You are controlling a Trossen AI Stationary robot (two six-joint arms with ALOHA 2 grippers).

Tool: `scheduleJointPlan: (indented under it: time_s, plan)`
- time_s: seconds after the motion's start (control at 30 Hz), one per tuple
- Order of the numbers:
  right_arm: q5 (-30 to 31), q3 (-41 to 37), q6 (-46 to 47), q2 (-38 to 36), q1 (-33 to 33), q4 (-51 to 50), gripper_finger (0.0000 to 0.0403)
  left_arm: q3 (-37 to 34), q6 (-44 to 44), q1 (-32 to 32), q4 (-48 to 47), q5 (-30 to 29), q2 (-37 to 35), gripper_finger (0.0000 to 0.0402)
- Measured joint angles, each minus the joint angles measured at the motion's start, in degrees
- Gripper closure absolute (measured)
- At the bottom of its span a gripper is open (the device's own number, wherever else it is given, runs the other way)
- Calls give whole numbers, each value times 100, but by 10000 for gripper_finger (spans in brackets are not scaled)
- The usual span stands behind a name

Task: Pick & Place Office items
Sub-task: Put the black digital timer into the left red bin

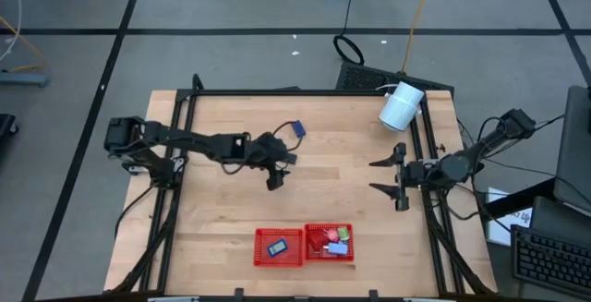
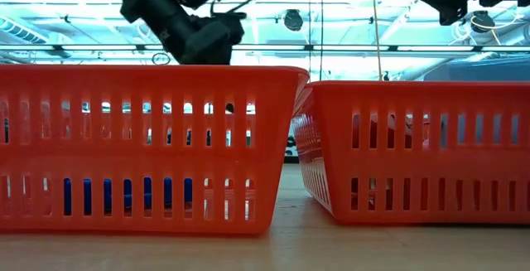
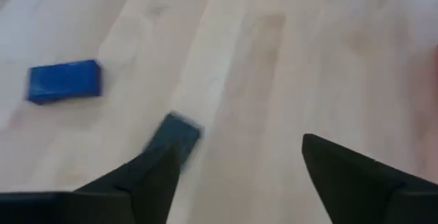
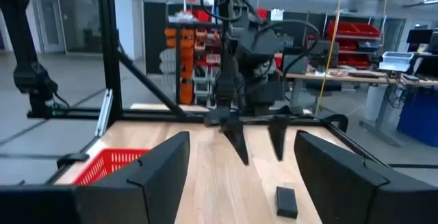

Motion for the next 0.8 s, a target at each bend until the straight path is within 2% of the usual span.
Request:
scheduleJointPlan:
  time_s: [0.23,0.5,0.8]
  plan:
    - [-5,-332,137,-400,0,17,149,572,1179,429,-351,-57,525,61]
    - [-6,-481,306,-398,0,22,149,580,1252,996,-484,436,1011,67]
    - [-19,-481,292,-398,0,-22,149,580,1456,1172,-327,904,1577,75]
